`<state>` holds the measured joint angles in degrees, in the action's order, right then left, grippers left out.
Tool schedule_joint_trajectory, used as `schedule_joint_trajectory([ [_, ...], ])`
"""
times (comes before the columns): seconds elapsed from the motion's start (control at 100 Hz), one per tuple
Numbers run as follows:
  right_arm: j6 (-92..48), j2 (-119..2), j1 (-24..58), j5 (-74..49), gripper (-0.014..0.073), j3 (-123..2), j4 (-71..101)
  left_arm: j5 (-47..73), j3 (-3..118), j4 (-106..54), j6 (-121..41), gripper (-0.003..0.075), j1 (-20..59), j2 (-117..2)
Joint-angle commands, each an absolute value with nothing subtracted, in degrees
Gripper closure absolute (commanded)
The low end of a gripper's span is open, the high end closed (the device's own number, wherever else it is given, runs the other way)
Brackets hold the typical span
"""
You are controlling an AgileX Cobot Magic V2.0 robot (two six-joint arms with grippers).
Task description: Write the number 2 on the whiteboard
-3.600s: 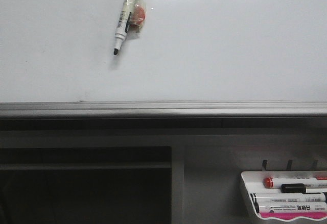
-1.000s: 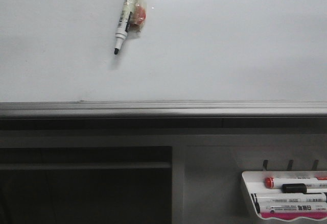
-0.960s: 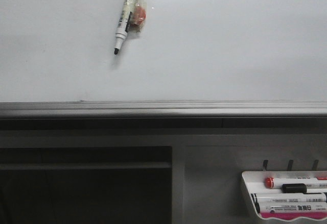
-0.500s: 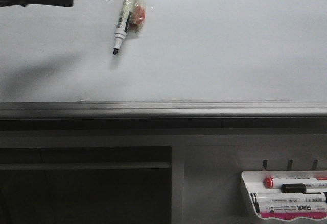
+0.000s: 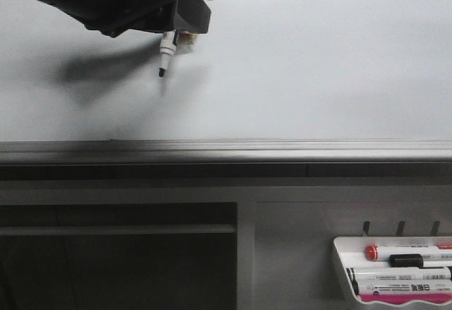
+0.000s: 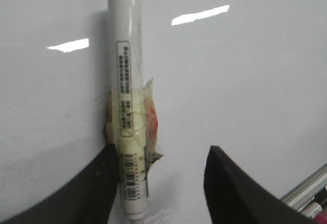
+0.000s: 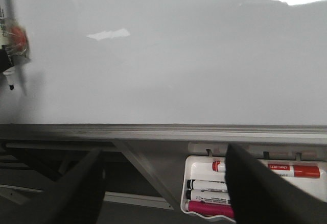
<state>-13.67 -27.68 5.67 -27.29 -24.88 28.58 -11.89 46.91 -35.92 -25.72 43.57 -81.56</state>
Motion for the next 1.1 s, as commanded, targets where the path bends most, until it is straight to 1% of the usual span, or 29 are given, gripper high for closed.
schedule_joint_trajectory([
  [0.0, -14.37, -28.32, 5.78, -24.29, 0.0151, -26.91, 29.60, -16.36, 49.00, -35.25, -25.78, 0.0442, 43.09, -80.71],
  [0.15, -14.37, -28.32, 5.78, -24.29, 0.0151, -26.91, 29.60, -16.14, 49.00, -35.25, -25.78, 0.0514, 41.44, -81.66],
  [0.22, -14.37, -28.32, 5.78, -24.39, 0.0151, -26.91, 29.60, -16.01, 49.00, -35.40, -25.78, 0.0563, 41.06, -81.74],
  [0.29, -14.37, -28.32, 5.78, -24.39, 0.0151, -26.91, 29.60, -15.91, 49.00, -35.40, -25.78, 0.0638, 41.06, -81.74],
  [0.34, -14.37, -28.32, 5.78, -24.39, 0.0151, -26.91, 29.60, -15.78, 49.00, -35.40, -25.78, 0.0715, 41.06, -81.74],
  [0.37, -14.37, -28.32, 5.78, -24.39, 0.0151, -26.91, 29.60, -15.50, 49.00, -35.23, -25.78, 0.0739, 41.06, -81.74],
  [0.55, -14.37, -28.32, 5.78, -24.80, 0.0151, -26.91, 29.60, -12.18, 49.00, -33.05, -25.78, 0.0741, 41.06, -79.95],
  [0.69, -15.58, -28.45, 5.78, -27.13, 0.0151, -27.16, 29.96, -4.67, 49.00, -25.96, -25.78, 0.0741, 41.39, -75.30],
  [0.84, -26.31, -30.53, 5.78, -33.21, 0.0151, -30.92, 38.58, 7.31, 49.00, -16.38, -25.78, 0.0741, 43.37, -70.95],
  [0.93, -33.42, -33.38, 5.78, -37.10, 0.0151, -34.14, 45.18, 12.99, 49.00, -11.66, -25.78, 0.0741, 46.56, -69.80],
  [1.09, -45.11, -40.65, 5.78, -46.12, 0.0151, -40.00, 55.64, 15.35, 49.00, -6.07, -25.78, 0.0741, 54.52, -69.67],
])
